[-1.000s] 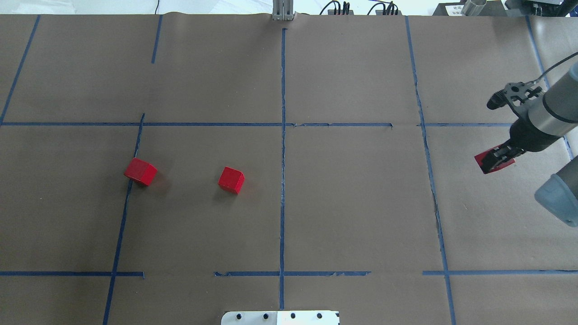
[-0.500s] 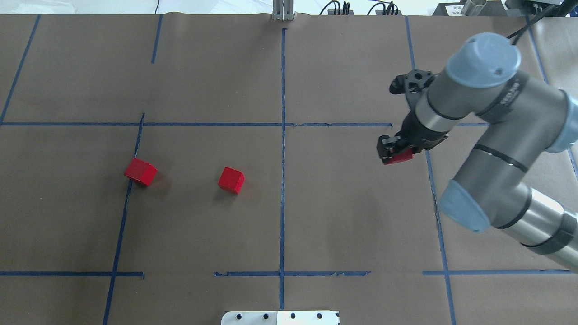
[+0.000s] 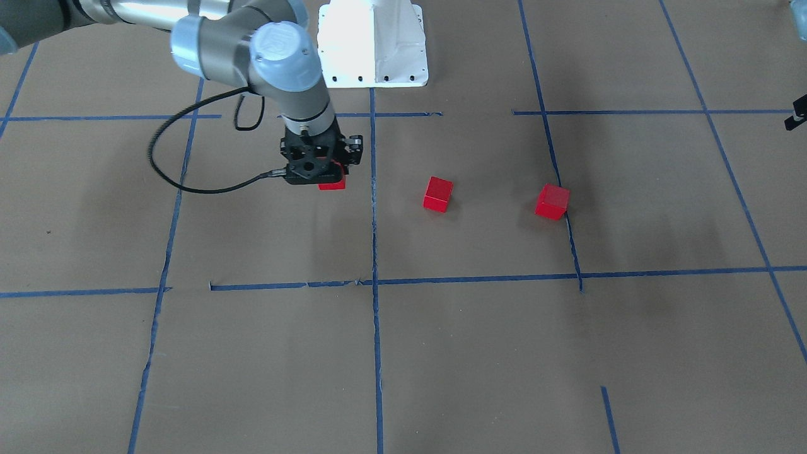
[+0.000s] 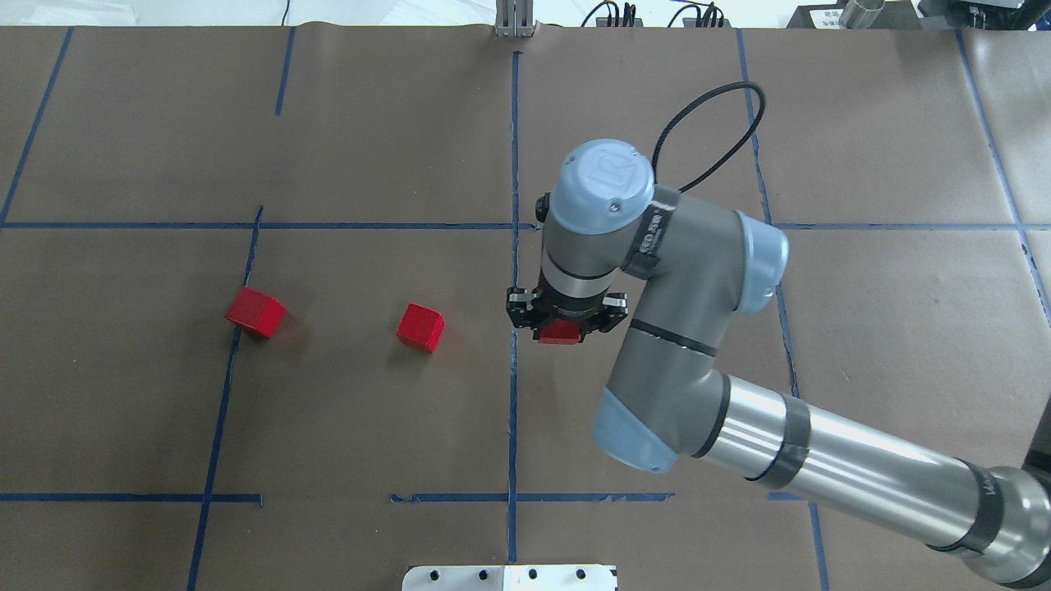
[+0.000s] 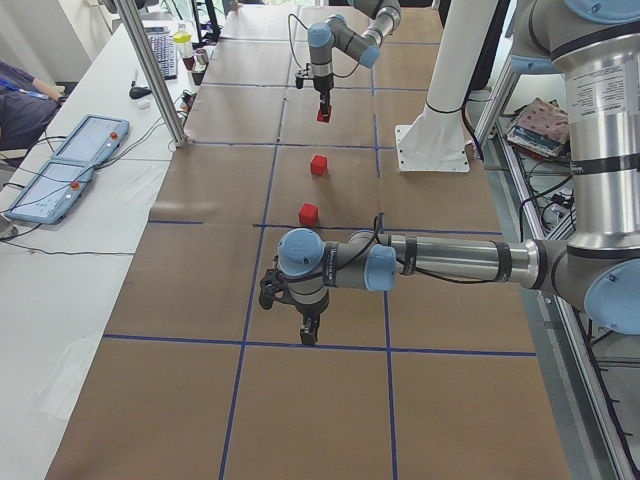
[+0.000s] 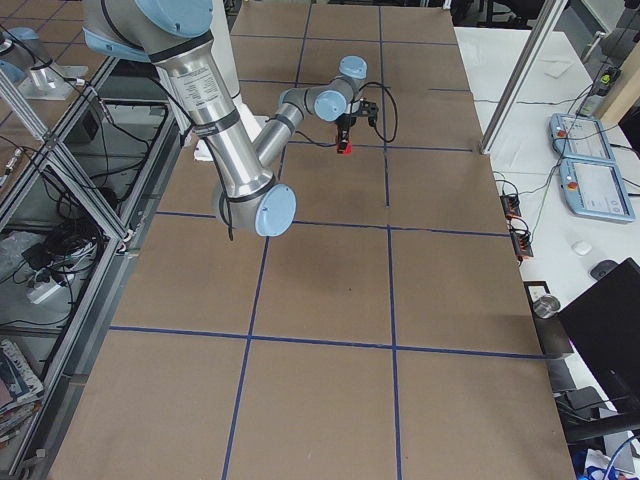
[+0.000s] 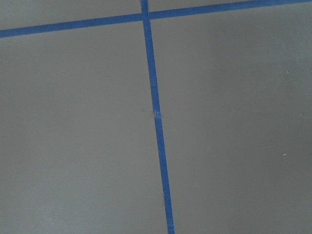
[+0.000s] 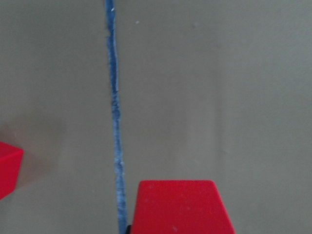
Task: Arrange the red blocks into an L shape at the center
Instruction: 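Carry the red cube with the right gripper to the grid center and lower it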
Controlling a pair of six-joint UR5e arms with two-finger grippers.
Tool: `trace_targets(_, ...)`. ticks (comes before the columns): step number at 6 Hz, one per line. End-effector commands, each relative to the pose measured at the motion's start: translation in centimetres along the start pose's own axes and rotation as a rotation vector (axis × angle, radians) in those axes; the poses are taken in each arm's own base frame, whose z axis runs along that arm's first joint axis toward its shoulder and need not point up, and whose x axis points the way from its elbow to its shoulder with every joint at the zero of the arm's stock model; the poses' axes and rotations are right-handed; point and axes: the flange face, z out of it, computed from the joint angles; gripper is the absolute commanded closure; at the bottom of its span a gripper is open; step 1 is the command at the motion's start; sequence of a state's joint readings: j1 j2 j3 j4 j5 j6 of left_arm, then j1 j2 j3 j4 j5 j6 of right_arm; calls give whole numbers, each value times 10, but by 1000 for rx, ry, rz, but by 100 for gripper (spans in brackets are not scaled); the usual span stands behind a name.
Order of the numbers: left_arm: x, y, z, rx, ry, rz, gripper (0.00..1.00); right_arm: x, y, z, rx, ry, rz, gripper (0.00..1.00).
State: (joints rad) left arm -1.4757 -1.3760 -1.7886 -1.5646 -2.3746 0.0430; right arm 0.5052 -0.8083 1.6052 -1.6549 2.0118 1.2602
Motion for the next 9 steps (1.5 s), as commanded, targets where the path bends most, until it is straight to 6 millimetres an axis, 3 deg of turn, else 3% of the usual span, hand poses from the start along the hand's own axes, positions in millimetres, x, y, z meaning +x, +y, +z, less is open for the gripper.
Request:
trace_targets(1,0,0,0,0,0,0,0,-56,9,32,4,35,36,80)
trace_targets(2,0,0,0,0,0,0,0,-58,6,43,-2,45,23,75)
trace_targets(3,0,0,0,0,0,0,0,-56,5,48,-5,51,20,51)
trace_targets(7,-1,0,1,-2,0,-2,0,-52,7,56,-15,61,-34,21)
trace_targets(8,-1,0,1,-2,0,-2,0,-52,7,55,-16,59,-36,2)
trace_targets(9,-1,0,1,-2,0,-2,0,-58,8,42,-16,37,-46,1)
